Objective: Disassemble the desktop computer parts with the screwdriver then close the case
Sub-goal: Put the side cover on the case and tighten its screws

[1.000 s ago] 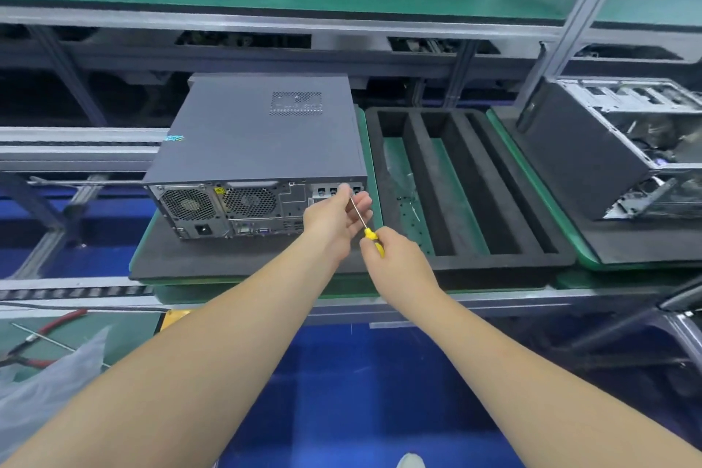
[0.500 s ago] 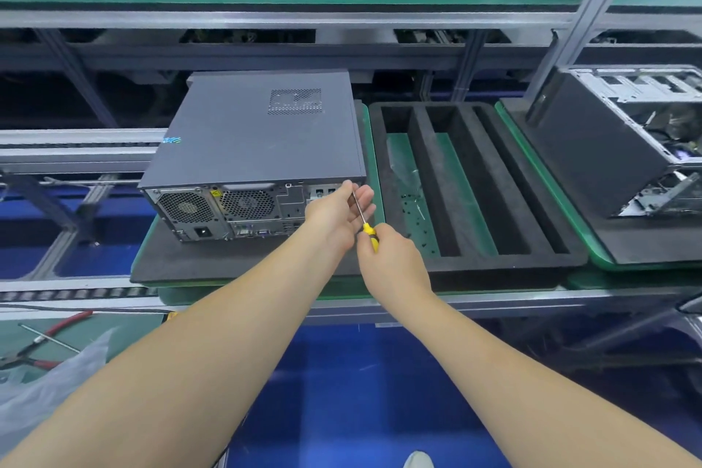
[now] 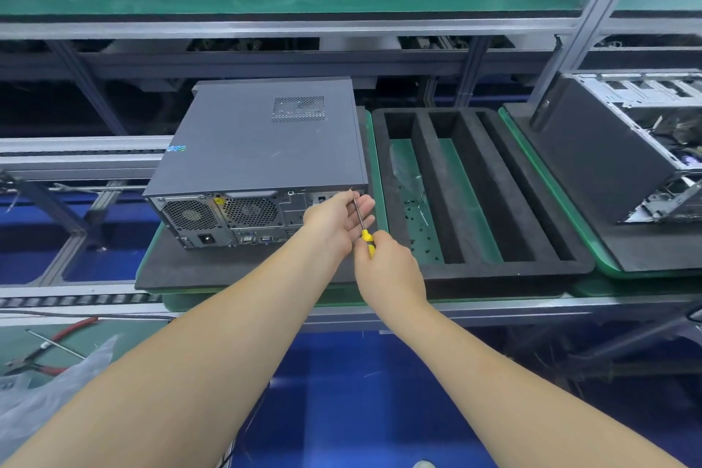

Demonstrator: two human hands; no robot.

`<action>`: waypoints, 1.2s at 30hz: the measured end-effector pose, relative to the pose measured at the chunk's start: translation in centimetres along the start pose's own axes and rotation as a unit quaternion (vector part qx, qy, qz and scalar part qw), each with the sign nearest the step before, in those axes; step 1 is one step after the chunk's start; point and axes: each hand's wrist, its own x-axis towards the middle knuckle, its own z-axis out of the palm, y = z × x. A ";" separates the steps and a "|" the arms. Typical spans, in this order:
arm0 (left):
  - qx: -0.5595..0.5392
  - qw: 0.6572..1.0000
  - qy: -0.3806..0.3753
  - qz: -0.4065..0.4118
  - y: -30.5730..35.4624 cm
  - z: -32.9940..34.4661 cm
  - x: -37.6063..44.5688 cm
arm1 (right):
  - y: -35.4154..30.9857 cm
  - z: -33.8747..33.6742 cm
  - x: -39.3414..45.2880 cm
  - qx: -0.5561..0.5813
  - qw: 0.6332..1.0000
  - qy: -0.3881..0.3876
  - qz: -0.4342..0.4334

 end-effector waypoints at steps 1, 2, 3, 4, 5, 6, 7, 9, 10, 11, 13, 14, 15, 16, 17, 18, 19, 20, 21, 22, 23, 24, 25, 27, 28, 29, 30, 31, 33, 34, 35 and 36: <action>0.001 1.000 0.001 0.000 0.0 0.0 0.1 | 0.0 0.0 0.0 0.001 1.000 0.001 0.001; 0.001 1.000 0.002 0.001 0.0 0.0 0.1 | 0.0 0.1 0.0 0.003 1.000 0.002 0.002; 0.002 1.000 0.003 0.001 0.0 0.0 0.2 | -0.1 0.1 0.0 0.004 1.000 0.003 0.002; 0.002 1.000 0.003 0.000 0.0 -0.1 0.2 | -0.1 0.1 -0.1 0.006 1.000 0.004 0.002; 0.003 1.000 0.004 0.002 0.0 -0.1 0.2 | -0.2 0.1 -0.1 0.008 1.000 0.004 0.003; 0.003 1.000 0.007 0.006 0.1 -0.1 0.2 | -0.2 0.1 -0.1 0.010 1.000 0.005 0.003; 0.003 1.000 0.010 0.011 0.1 -0.1 0.3 | -0.3 0.0 -0.1 0.010 1.000 0.005 0.002; 0.007 1.000 0.015 0.019 0.2 -0.1 0.3 | -0.5 0.0 -0.1 0.011 1.000 0.007 0.001; 0.011 1.000 0.015 0.021 0.3 -0.2 0.3 | -0.6 0.0 -0.1 0.011 1.000 0.008 0.002; 0.015 1.000 0.015 0.022 0.3 -0.2 0.4 | -0.6 0.0 -0.1 0.011 1.000 0.009 0.002; 0.023 0.999 0.016 0.023 0.4 -0.3 0.4 | -0.8 0.0 -0.2 0.010 1.000 0.009 0.003; 0.027 0.999 0.015 0.023 0.5 -0.3 0.4 | -0.8 -0.1 -0.2 0.009 1.000 0.009 0.003; 0.032 0.999 0.016 0.024 0.5 -0.3 0.4 | -0.9 -0.1 -0.2 0.008 1.000 0.009 0.003; 0.036 0.999 0.018 0.026 0.5 -0.3 0.4 | -0.9 -0.1 -0.3 0.007 1.000 0.008 0.004; 0.040 0.999 0.019 0.027 0.6 -0.2 0.4 | -1.0 -0.2 -0.3 0.008 1.000 0.008 0.006; 0.045 0.998 0.017 0.027 0.7 -0.2 0.5 | -1.1 -0.3 -0.3 0.011 1.000 0.008 0.008; 0.052 0.998 0.012 0.026 0.9 -0.1 0.5 | -1.2 -0.3 -0.3 0.013 1.000 0.008 0.010; 0.059 0.998 0.004 0.024 1.1 -0.1 0.5 | -1.4 -0.4 -0.3 0.014 1.000 0.008 0.012; 0.064 0.998 -0.002 0.021 1.3 0.0 0.4 | -1.5 -0.4 -0.3 0.015 1.000 0.007 0.014; 0.069 0.997 -0.008 0.018 1.4 -0.1 0.4 | -1.7 -0.4 -0.4 0.019 1.000 0.006 0.019; 0.074 0.997 -0.013 0.014 1.5 -0.1 0.5 | -1.9 -0.4 -0.4 0.028 0.999 0.005 0.023; 0.075 0.997 -0.016 0.009 1.5 -0.2 0.5 | -2.1 -0.3 -0.4 0.037 0.999 0.002 0.029; 0.072 0.997 -0.021 0.005 1.5 -0.3 0.5 | -2.3 -0.3 -0.5 0.045 0.998 -0.001 0.035; 0.060 0.998 -0.034 -0.005 1.4 -0.5 0.4 | -2.5 -0.5 -0.4 0.056 0.997 -0.005 0.044; 0.054 0.998 -0.040 -0.009 1.2 -0.6 0.4 | -2.6 -0.6 -0.4 0.061 0.997 -0.008 0.047; 0.048 0.998 -0.044 -0.015 1.1 -0.7 0.4 | -2.6 -0.7 -0.3 0.065 0.997 -0.010 0.049; 0.044 0.998 -0.048 -0.020 1.0 -0.8 0.3 | -2.6 -0.8 -0.3 0.069 0.996 -0.011 0.049; 0.041 0.997 -0.052 -0.026 0.9 -0.8 0.1 | -2.6 -0.9 -0.2 0.073 0.996 -0.013 0.048; 0.039 0.997 -0.061 -0.039 0.8 -0.9 -0.2 | -2.6 -1.0 -0.1 0.082 0.995 -0.014 0.048; 0.038 0.996 -0.064 -0.042 0.8 -1.0 -0.3 | -2.6 -1.0 -0.1 0.084 0.995 -0.014 0.049; 0.035 0.996 -0.067 -0.044 0.8 -1.0 -0.3 | -2.7 -1.0 0.0 0.088 0.995 -0.015 0.052; 0.034 0.996 -0.070 -0.043 0.8 -1.0 -0.4 | -2.7 -1.0 0.0 0.097 0.994 -0.019 0.056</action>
